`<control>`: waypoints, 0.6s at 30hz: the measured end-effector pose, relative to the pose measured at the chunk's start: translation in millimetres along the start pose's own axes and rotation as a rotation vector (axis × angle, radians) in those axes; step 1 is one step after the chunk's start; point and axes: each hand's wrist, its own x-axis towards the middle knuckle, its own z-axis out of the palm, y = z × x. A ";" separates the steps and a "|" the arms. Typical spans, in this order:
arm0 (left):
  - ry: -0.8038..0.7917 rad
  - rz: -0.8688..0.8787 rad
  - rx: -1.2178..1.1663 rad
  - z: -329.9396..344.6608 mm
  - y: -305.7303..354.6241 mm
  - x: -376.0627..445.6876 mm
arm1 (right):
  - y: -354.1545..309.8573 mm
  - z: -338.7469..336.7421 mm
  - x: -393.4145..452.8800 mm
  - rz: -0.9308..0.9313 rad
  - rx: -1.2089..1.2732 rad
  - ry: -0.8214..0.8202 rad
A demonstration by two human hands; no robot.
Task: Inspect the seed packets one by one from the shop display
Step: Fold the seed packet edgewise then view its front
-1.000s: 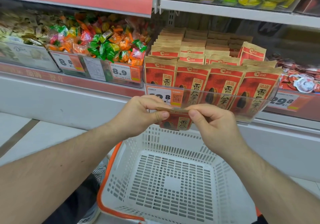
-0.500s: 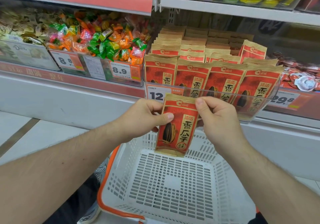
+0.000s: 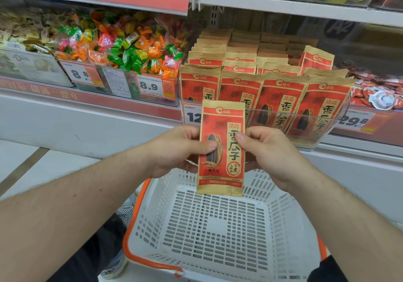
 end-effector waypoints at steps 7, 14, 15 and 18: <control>0.034 0.040 -0.055 -1.3 5.0 -2.9 | -5.1 -7.7 -5.5 0.079 0.010 -0.196; -0.042 0.086 -0.209 0.4 6.5 -5.5 | -5.0 -8.9 -5.5 0.107 0.151 -0.261; -0.046 0.080 -0.229 0.5 6.7 -5.8 | -5.5 -9.6 -5.8 0.120 0.168 -0.282; -0.073 0.052 -0.251 1.5 6.4 -6.1 | -7.4 -10.8 -6.4 0.149 0.211 -0.317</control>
